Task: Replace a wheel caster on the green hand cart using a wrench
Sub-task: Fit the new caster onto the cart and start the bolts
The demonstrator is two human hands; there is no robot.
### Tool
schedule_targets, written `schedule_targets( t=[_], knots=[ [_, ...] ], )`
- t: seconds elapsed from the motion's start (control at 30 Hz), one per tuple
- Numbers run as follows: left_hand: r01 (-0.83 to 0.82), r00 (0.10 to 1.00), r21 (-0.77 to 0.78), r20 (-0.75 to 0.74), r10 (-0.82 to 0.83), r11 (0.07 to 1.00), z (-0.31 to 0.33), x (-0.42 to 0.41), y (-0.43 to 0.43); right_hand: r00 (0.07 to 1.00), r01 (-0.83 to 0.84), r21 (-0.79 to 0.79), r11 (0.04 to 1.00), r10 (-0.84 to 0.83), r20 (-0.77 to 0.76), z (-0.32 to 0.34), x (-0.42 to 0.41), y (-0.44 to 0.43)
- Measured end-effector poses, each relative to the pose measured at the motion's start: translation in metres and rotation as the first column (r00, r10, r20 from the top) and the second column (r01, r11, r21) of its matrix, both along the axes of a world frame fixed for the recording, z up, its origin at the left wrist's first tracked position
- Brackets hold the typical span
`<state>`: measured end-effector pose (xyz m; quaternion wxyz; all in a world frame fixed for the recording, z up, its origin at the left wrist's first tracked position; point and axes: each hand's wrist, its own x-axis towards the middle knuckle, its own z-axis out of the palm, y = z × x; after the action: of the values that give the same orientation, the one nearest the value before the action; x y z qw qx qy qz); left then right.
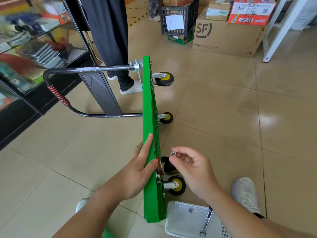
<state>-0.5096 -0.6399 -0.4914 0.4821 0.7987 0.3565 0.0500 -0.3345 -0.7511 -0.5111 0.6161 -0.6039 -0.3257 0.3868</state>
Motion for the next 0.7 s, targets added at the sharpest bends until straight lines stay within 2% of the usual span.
schedule_targets(
  t=[0.23, 0.4, 0.53, 0.7],
  knots=[
    [0.002, 1.000, 0.001, -0.004, -0.002, 1.000, 0.002, 0.001, 0.000, 1.000, -0.026, -0.043, 0.999, 0.026, -0.009, 0.004, 0.005, 0.009],
    [-0.003, 1.000, -0.014, -0.004, 0.003, 1.000, 0.004, 0.001, -0.001, 0.993, -0.047, -0.128, 0.991, 0.060, 0.104, 0.004, 0.013, 0.023],
    [-0.001, 1.000, -0.015, -0.011, 0.001, 1.000, 0.004, 0.001, -0.001, 0.989, -0.085, -0.204, 0.975, 0.108, 0.102, 0.004, 0.018, 0.039],
    [0.003, 1.000, -0.018, -0.028, -0.003, 1.000, 0.005, 0.002, -0.001, 0.945, -0.188, -0.274, 0.943, 0.250, 0.212, 0.001, 0.021, 0.054]
  ],
)
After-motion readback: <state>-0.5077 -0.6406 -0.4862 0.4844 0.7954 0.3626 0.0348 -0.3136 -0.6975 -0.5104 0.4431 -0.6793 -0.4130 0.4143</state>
